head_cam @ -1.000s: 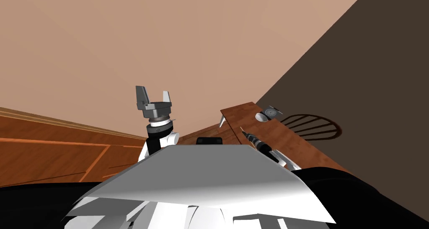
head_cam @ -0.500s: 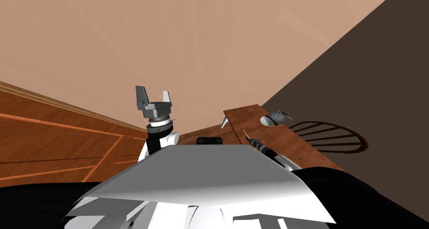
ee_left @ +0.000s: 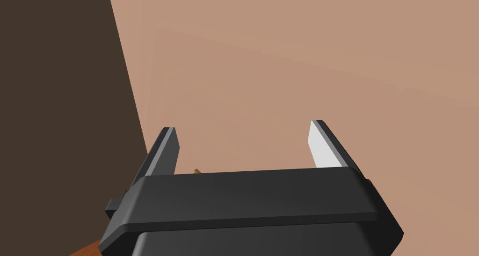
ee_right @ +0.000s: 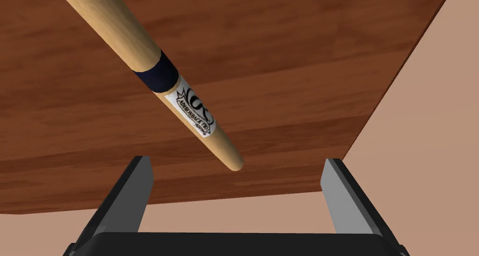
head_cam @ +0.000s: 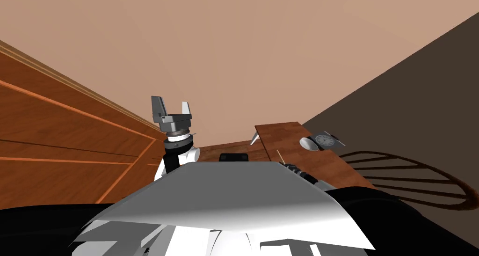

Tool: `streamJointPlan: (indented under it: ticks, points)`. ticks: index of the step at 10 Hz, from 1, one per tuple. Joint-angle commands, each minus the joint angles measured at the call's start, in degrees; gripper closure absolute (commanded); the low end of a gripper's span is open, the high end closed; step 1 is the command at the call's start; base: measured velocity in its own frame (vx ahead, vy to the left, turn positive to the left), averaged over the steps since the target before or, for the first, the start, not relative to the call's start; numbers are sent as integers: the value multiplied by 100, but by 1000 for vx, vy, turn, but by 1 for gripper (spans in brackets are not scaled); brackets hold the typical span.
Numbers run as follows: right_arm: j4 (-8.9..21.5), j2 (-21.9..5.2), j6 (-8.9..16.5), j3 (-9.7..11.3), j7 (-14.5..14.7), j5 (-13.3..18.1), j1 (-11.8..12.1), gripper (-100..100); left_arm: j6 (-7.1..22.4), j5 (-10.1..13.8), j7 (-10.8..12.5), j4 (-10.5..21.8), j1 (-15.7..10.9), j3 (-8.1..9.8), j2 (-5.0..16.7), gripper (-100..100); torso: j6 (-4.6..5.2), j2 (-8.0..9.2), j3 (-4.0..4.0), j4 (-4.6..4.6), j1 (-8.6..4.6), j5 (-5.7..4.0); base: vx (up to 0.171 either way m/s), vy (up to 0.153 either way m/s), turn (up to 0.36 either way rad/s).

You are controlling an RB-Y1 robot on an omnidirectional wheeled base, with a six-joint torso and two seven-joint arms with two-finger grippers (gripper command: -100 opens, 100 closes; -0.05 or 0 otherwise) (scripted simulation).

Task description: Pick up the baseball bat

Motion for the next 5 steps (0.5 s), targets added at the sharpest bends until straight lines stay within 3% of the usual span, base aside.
streamJointPlan:
  ticks: [1, 5]
  points:
    - [286, -145, -1, 172, -41, 124, 54, -100, 0, 0, 0, 0, 0, 0, 0, 0, 0, 0, 0, 0, 0, 0, -21, 18, 245]
    - [850, -278, -105, 453, -64, 335, 76, -100, 0, 0, 0, 0, 0, 0, 0, 0, 1, -1, 0, 0, 3, 0, -14, 20, 171]
